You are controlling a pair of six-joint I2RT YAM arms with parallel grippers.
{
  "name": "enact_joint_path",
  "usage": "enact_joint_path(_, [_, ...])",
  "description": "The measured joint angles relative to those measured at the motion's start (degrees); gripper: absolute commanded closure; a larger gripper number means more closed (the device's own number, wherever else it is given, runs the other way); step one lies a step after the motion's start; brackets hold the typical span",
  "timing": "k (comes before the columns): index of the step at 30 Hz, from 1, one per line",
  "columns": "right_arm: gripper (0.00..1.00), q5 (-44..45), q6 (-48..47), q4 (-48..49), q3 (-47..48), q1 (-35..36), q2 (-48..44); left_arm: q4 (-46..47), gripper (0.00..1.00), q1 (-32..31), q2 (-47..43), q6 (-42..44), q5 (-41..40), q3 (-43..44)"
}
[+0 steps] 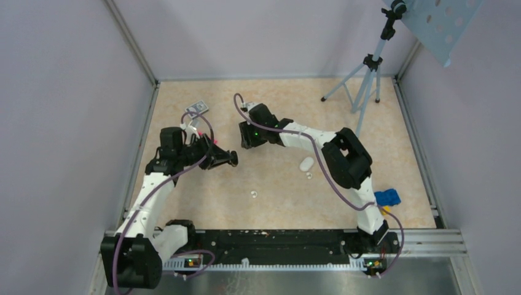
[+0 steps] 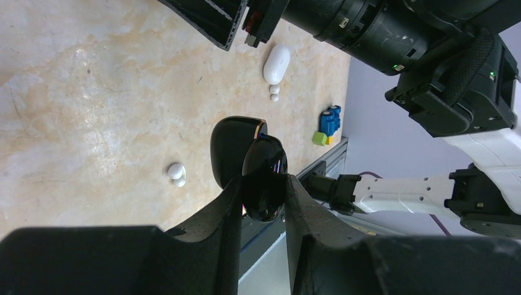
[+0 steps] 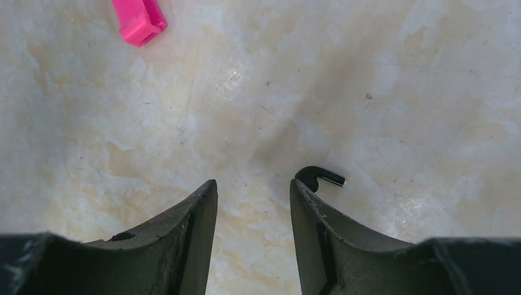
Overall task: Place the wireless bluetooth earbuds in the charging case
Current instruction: Adjust the left earbud at the center of the board.
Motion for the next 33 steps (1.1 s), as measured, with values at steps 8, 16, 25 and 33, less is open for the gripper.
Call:
enact_joint_path(8, [0.57,2.6,-11.7,-4.9,3.2,0.0,0.0,-1.1,1.0,0.6,-0.1,0.2,0.0,0.0])
enact_joint_path(16, [0.56,4.0,-28.1,-7.8,3.5,0.0,0.0,-1.3,1.0,0.9,-0.1,0.2,0.0,0.0])
enact_joint_path(25, [0.56,2.7,-40.1,-7.7,2.7,0.1,0.1,-1.6,1.0,0.9,-0.1,0.2,0.4,0.2])
enact_joint_path(33, [0.57,0.8,-42.5,-7.8,3.1,0.6,2.7,-2.1,1.0,0.9,-0.1,0.2,0.4,0.5])
